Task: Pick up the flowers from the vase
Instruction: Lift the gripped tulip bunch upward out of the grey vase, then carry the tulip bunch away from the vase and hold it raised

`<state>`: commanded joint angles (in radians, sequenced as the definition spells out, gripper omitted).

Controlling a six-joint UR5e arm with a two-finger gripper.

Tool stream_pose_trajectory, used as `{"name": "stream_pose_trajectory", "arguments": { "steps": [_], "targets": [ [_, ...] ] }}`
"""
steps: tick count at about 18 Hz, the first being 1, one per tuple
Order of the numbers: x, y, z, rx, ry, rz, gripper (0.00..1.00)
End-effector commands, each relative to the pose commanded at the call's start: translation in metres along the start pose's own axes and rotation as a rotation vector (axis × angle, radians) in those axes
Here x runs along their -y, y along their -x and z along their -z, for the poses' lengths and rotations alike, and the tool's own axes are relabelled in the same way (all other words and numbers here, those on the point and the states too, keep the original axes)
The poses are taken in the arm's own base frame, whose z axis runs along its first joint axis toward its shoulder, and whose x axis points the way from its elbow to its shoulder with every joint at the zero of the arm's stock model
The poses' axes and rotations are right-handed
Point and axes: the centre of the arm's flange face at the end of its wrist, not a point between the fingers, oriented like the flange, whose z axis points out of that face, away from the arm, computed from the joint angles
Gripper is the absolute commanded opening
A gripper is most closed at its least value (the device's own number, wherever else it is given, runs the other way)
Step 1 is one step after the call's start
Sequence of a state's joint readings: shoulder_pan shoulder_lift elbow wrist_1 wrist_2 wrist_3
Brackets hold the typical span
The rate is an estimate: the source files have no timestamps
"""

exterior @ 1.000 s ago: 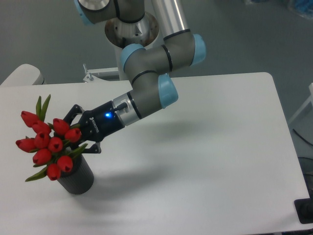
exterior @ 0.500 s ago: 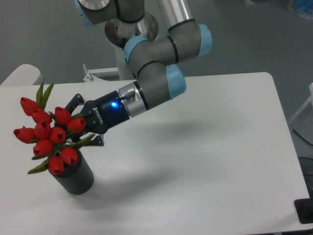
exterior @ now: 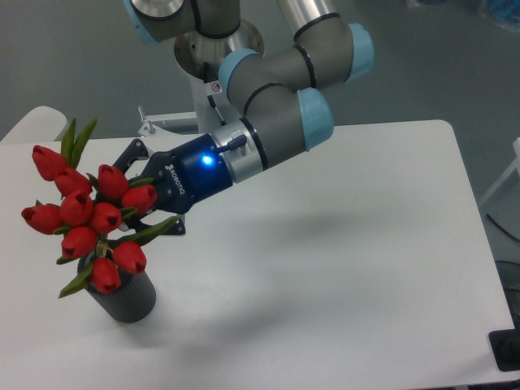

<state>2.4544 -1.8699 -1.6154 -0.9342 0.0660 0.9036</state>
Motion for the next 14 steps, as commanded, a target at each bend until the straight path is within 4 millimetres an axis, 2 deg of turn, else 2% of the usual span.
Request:
{"name": "stream_pose_trajectory", "arguments": {
  "steps": [4,7,10,14],
  "targets": [
    [0.015,0.006,0.013,0.021,-0.007,0.011,0.35],
    [0.019,0.015,0.014,0.023,-0.008,0.008,0.35],
    [0.022,0.023,0.025,0.053,0.000,0.002,0.34],
    [0.027,0.046,0.042,0.153,0.075,-0.020,0.34]
  ]
}}
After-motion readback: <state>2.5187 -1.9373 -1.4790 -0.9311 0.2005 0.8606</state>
